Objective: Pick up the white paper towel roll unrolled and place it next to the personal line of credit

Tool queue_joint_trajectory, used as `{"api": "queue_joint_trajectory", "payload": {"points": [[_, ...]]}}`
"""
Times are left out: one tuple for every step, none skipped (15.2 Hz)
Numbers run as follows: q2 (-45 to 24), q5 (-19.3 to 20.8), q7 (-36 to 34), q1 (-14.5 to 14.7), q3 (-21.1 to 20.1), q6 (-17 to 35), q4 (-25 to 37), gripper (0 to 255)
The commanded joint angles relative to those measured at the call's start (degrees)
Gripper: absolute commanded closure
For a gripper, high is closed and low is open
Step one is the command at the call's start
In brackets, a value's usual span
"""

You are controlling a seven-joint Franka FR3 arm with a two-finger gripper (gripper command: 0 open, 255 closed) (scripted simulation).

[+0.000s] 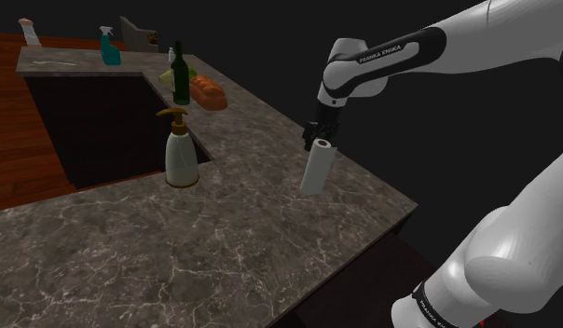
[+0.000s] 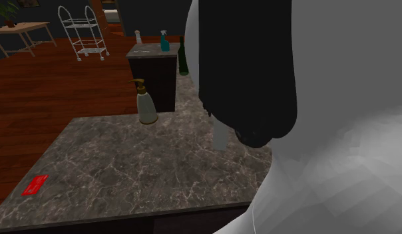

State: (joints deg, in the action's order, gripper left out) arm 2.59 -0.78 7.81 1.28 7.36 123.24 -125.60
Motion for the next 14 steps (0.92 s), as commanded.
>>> {"api": "queue_joint_trajectory", "payload": {"points": [[-0.14, -0.03, 0.04, -0.01, 0.01, 0.19, -0.02, 0], [-0.14, -0.03, 0.04, -0.01, 0.01, 0.19, -0.02, 0], [-0.14, -0.03, 0.04, -0.01, 0.01, 0.19, -0.02, 0], [-0.14, -0.03, 0.04, -0.01, 0.01, 0.19, -0.02, 0], [-0.14, -0.03, 0.04, -0.01, 0.01, 0.19, -0.02, 0], [-0.13, -0.02, 0.04, -0.01, 0.01, 0.18, -0.02, 0], [-0.13, -0.02, 0.04, -0.01, 0.01, 0.18, -0.02, 255], [-0.13, -0.02, 0.04, -0.01, 0.01, 0.18, -0.02, 255], [-0.13, -0.02, 0.04, -0.01, 0.01, 0.19, -0.02, 255], [-0.13, -0.03, 0.03, -0.01, 0.01, 0.19, -0.02, 255], [-0.13, -0.03, 0.04, -0.01, 0.01, 0.19, -0.02, 255], [-0.13, -0.03, 0.04, -0.01, 0.01, 0.19, -0.02, 255], [-0.13, -0.03, 0.04, -0.01, 0.01, 0.19, -0.02, 255], [-0.13, -0.03, 0.04, -0.01, 0.01, 0.19, -0.02, 255]]}}
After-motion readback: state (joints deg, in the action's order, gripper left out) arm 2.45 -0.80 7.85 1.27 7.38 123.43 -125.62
